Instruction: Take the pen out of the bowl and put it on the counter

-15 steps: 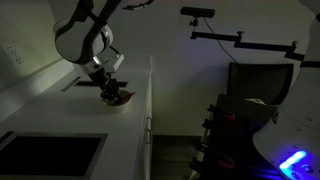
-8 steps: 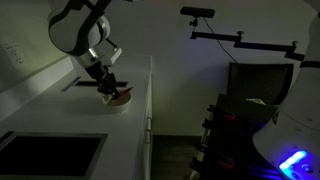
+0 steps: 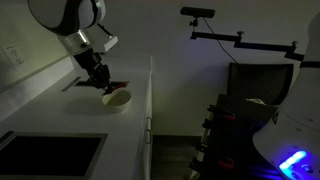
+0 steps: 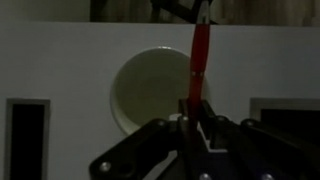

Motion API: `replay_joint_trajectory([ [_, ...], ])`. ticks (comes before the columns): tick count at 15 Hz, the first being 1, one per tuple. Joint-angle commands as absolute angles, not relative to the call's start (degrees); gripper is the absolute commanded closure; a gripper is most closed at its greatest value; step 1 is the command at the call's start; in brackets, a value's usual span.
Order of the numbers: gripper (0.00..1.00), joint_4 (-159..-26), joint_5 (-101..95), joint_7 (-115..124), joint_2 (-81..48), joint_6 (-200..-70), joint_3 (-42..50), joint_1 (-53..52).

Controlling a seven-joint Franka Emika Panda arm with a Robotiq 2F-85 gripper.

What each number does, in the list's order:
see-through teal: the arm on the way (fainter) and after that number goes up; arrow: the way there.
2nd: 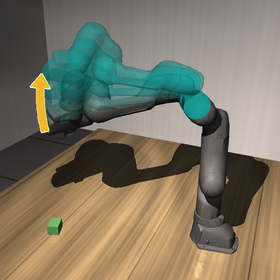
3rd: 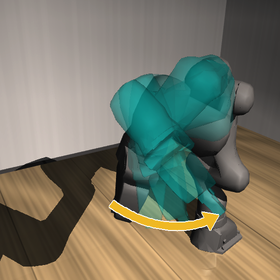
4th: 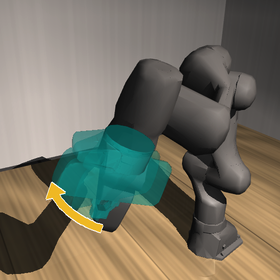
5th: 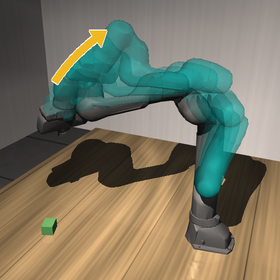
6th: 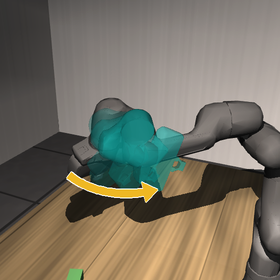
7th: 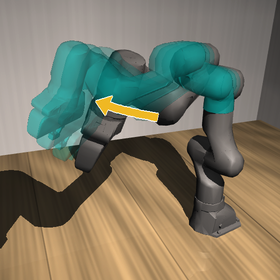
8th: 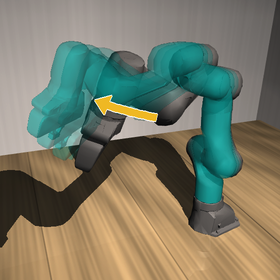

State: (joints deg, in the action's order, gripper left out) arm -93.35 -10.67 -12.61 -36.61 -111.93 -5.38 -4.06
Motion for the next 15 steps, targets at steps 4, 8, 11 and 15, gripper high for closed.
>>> replay_joint_trajectory([
  [4, 0.96, -100.8, -3.0, -4.1, -35.0, -126.2, -7.9, -6.3],
  [8, 0.96, -102.2, -2.3, 1.5, -37.1, -134.9, -6.7, -9.0],
  [11, 0.96, -102.3, -3.0, 5.6, -39.2, -138.7, -5.2, -10.4],
  [15, 0.96, -102.1, -2.8, 10.0, -41.5, -142.0, -3.5, -11.8],
])
